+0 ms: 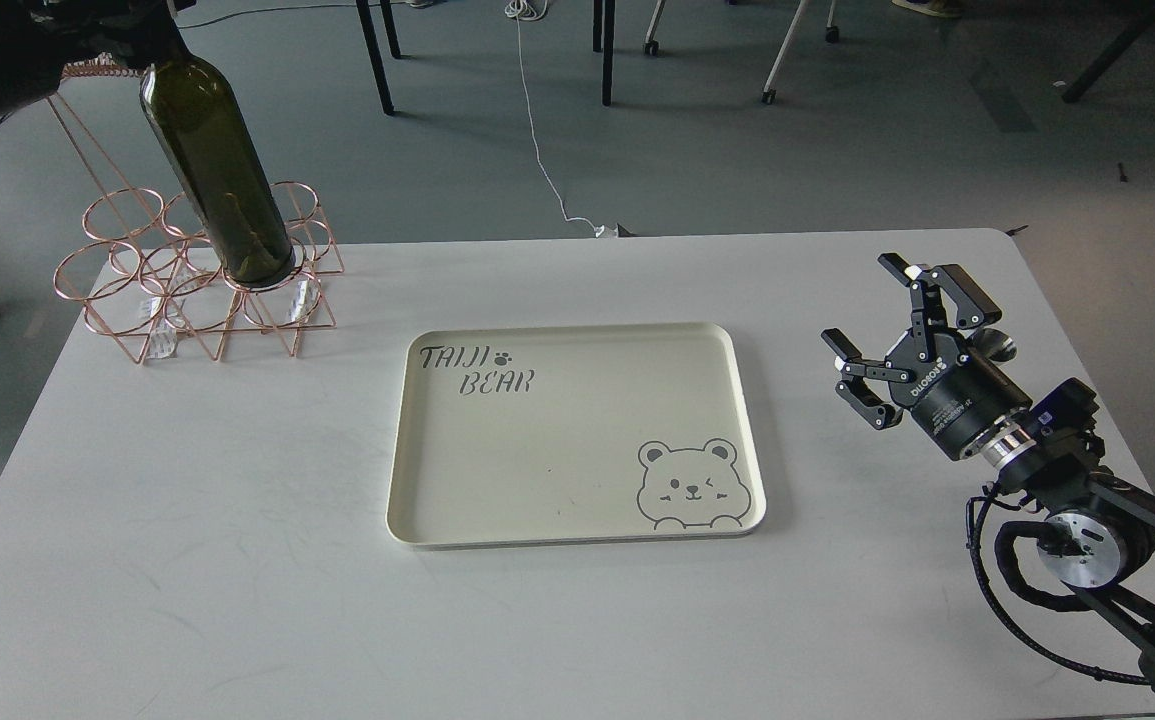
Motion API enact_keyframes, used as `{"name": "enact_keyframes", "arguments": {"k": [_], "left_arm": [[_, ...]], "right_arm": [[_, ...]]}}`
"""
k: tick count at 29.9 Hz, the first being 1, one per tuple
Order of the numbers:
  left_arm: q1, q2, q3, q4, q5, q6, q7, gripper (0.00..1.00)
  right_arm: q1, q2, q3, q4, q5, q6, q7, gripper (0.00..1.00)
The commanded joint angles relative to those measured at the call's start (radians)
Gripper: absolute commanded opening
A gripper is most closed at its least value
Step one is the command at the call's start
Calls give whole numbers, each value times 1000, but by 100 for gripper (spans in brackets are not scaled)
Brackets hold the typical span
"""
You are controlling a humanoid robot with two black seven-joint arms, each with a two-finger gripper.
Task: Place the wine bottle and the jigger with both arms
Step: 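Lower the bottle into the copper wire rack with the left gripper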
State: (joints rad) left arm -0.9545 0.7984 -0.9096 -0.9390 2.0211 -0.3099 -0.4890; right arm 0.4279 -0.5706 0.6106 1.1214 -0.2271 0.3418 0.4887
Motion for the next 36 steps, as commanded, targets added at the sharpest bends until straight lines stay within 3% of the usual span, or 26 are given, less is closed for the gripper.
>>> {"name": "enact_keyframes", "arguments": {"k": [1, 36], "left_arm": [[5, -2, 0, 0, -1, 0, 0, 16], [66, -74, 0, 98, -1, 34, 0, 22]], "right_arm": [[0, 0, 0, 0, 0, 0, 0, 98], [-1, 3, 0, 0, 0, 0, 0, 98]]}}
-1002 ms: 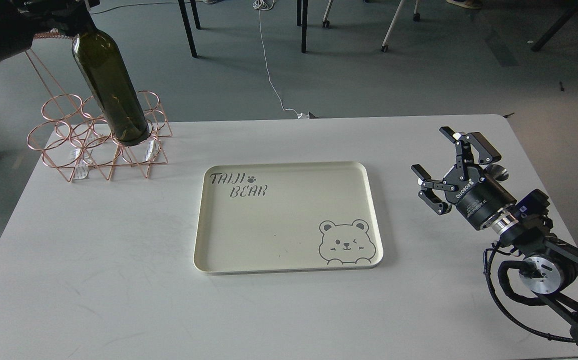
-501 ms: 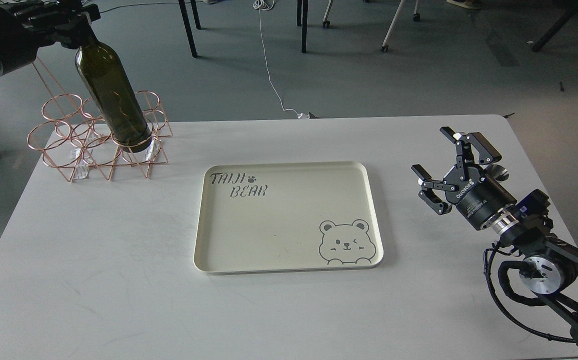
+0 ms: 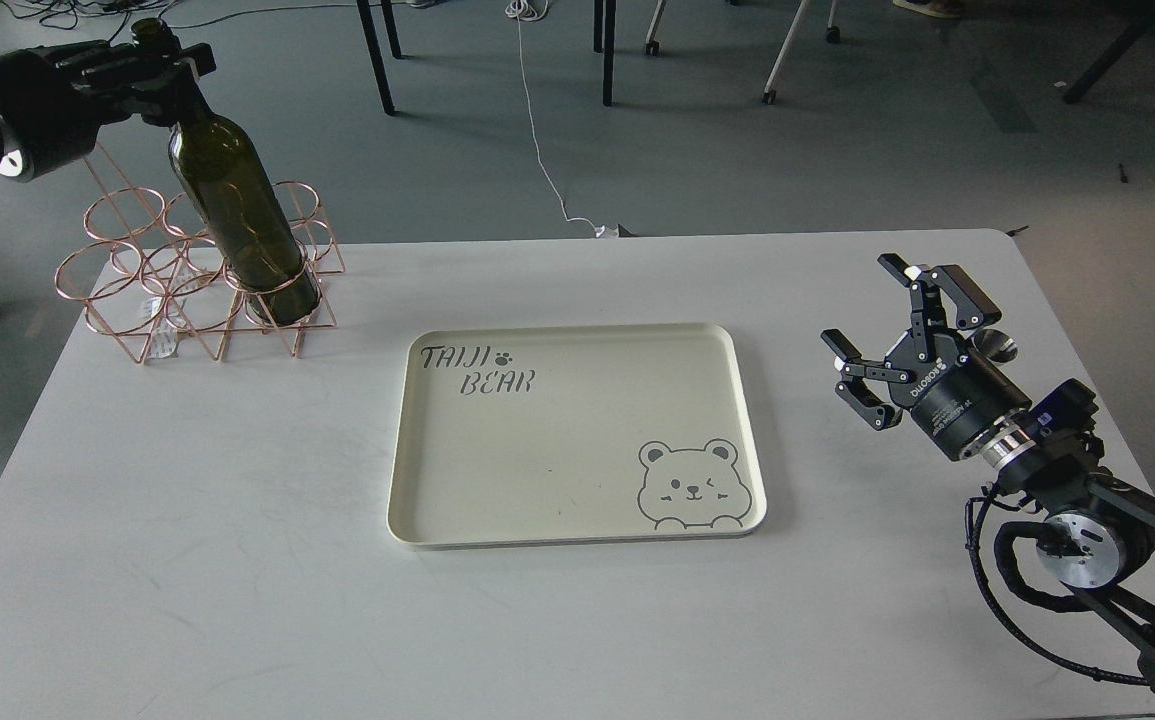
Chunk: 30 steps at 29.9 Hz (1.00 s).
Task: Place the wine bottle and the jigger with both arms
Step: 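Lower the bottle into the copper wire rack with the left gripper, then open the left gripper and withdraw it from the bottle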
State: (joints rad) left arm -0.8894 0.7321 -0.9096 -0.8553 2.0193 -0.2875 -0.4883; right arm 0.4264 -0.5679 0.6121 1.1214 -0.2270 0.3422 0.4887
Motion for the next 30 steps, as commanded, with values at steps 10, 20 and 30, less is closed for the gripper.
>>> {"name": "enact_keyframes", "arguments": {"k": [10, 20, 30], "left_arm": [[13, -28, 0, 36, 3, 13, 0, 28], [30, -36, 0, 36, 3, 14, 0, 30], [44, -39, 0, 36, 1, 14, 0, 43]], "right_arm": [[0, 0, -2, 0, -2, 0, 0, 98], [0, 0, -2, 0, -2, 0, 0, 98], [-5, 3, -2, 0, -14, -2, 0, 98]]}}
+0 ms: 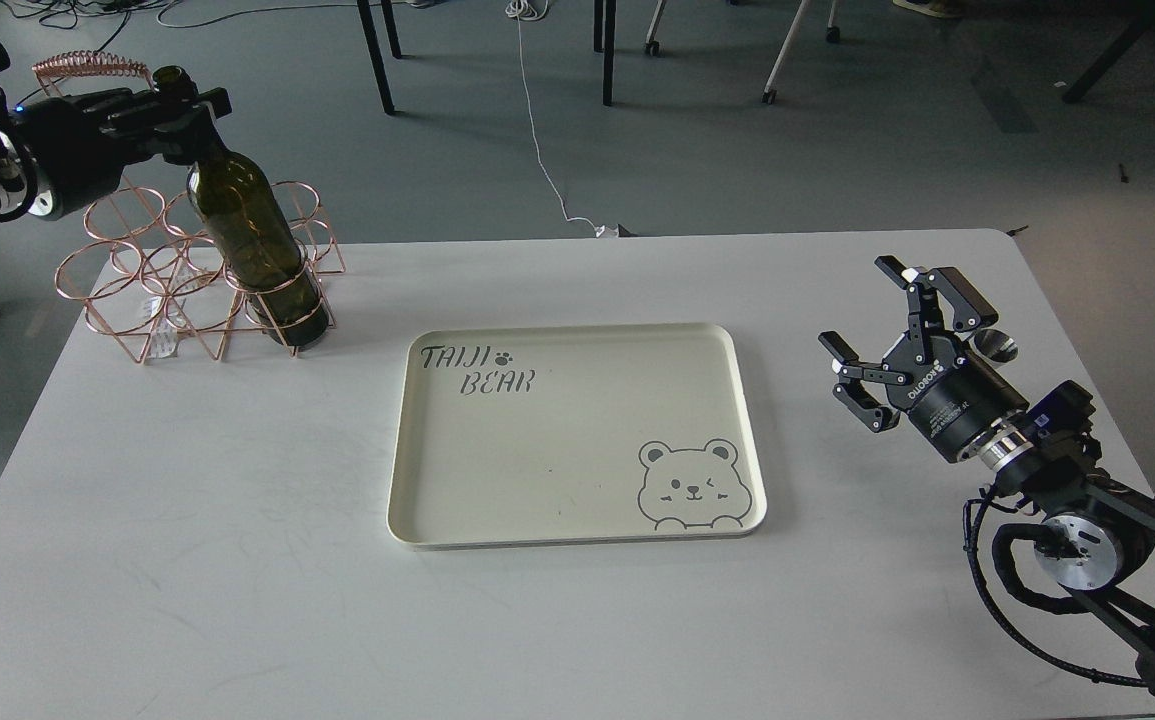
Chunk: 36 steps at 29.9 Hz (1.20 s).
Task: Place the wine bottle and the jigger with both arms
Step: 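Open the left gripper and withdraw it from the bottle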
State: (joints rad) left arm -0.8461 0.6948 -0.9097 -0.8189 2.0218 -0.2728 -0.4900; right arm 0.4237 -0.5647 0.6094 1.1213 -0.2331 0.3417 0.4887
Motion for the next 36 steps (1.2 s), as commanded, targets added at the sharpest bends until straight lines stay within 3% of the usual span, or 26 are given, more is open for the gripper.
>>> {"name": "enact_keyframes", "arguments": {"k": [1, 6, 12, 17, 23, 29, 36], "left_arm": [[1, 0, 0, 0, -2, 0, 1, 47], [1, 0, 0, 0, -3, 7, 1, 78], [-1, 0, 0, -5, -9, 27, 1, 97], [-21, 8, -8, -28, -11, 27, 1, 98], [-161, 66, -8, -91, -75, 24, 1, 98], [-232, 60, -3, -227, -498, 32, 1, 98], [-122, 14, 64, -440, -952, 53, 1, 98]], "right_arm": [[-2, 0, 1, 0, -9, 0, 0, 98], [-2, 2, 1, 0, -9, -1, 0, 98], [-2, 0, 3, 0, -9, 0, 0, 98], [-2, 2, 3, 0, -9, -1, 0, 98], [-2, 3, 15, 0, -9, -1, 0, 98], [-2, 51, 50, -2, -9, -10, 0, 98], [-3, 101, 101, -6, -5, -56, 0, 98]]}}
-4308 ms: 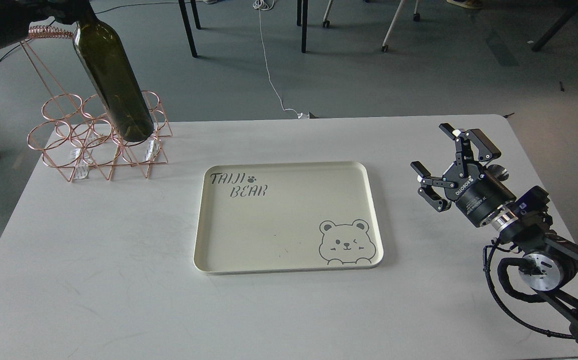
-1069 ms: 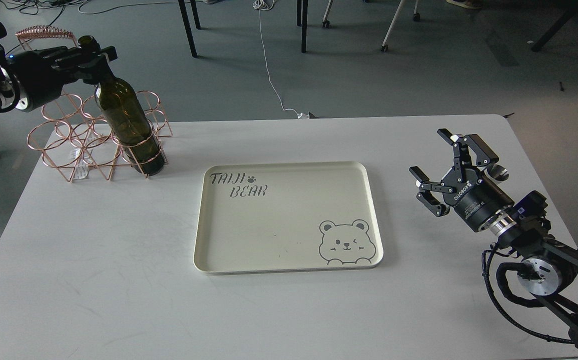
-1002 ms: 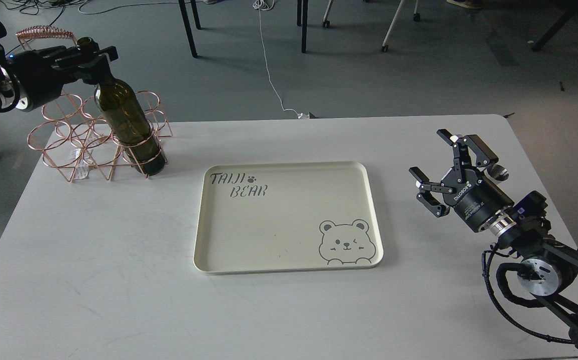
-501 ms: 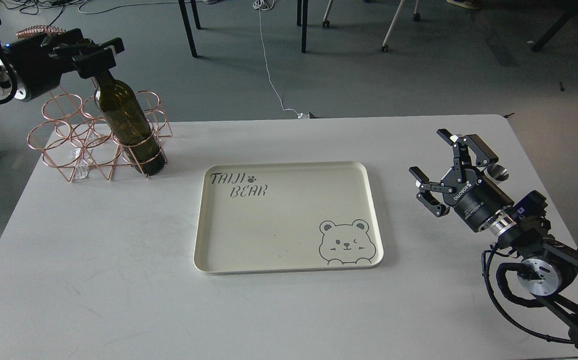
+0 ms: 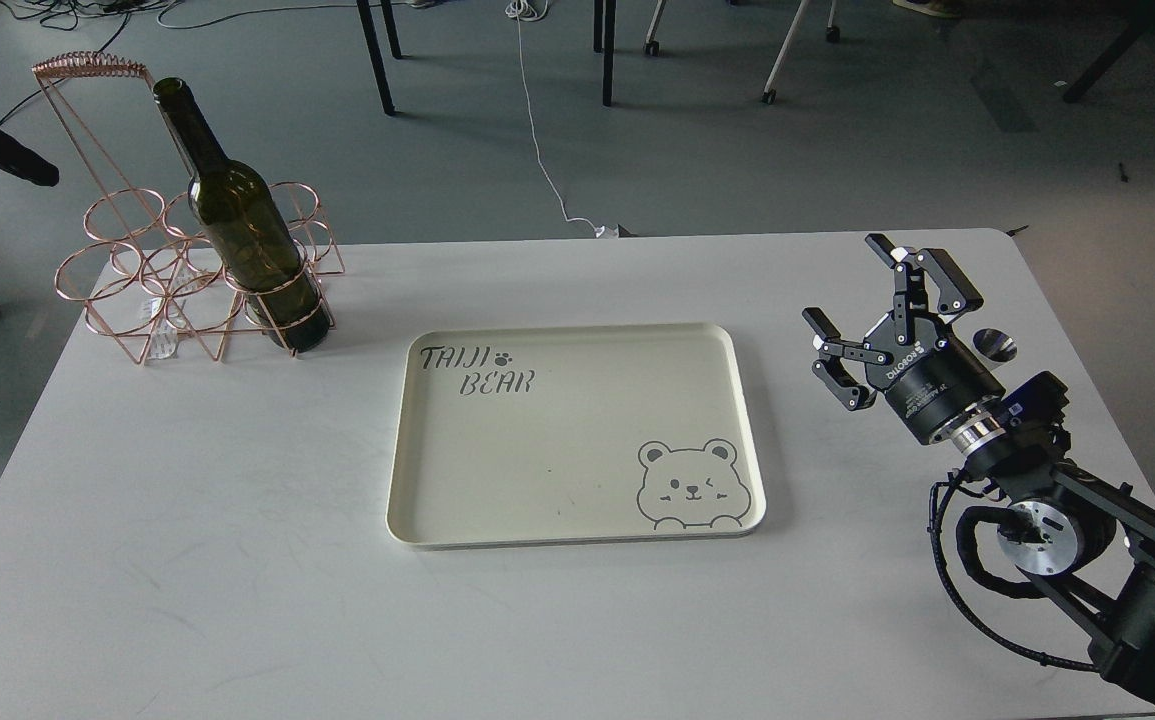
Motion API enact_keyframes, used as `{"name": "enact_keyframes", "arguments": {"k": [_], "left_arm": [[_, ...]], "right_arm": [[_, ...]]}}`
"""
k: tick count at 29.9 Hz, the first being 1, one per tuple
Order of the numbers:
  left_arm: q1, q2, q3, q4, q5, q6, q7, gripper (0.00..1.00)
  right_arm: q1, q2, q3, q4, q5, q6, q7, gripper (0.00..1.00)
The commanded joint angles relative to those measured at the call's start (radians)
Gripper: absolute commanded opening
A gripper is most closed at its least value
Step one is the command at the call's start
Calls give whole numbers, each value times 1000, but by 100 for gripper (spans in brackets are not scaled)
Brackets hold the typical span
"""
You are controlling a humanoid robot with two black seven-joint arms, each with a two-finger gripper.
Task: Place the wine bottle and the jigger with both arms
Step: 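Open the left gripper and withdraw it from the bottle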
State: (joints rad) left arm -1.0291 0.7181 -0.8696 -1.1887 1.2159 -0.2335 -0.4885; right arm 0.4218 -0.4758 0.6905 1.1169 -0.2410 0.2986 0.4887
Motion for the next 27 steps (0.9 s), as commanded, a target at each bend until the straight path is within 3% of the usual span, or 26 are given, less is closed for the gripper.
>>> {"name": "enact_keyframes", "arguments": {"k": [1, 6, 13, 17, 23, 27], "left_arm": [[91, -18, 24, -83, -183, 23, 0, 98], [240, -121, 26, -86, -350, 39, 0, 98], [541, -282, 5, -83, -453, 30, 0, 98], [653, -334, -63, -66, -548, -6, 2, 98], [748, -382, -155, -5, -700, -127, 79, 98], [770, -394, -157, 35, -756, -136, 110, 98]], "right_arm": [[-3, 16, 29, -3, 3, -16, 0, 98], [2, 43, 60, -38, 5, -81, 0, 98], [0, 63, 52, -59, 5, -75, 0, 99], [-3, 69, 47, -59, 6, -73, 0, 99], [-6, 92, 46, -59, 5, -73, 0, 99], [-6, 98, 46, -49, 6, -72, 0, 99]]}}
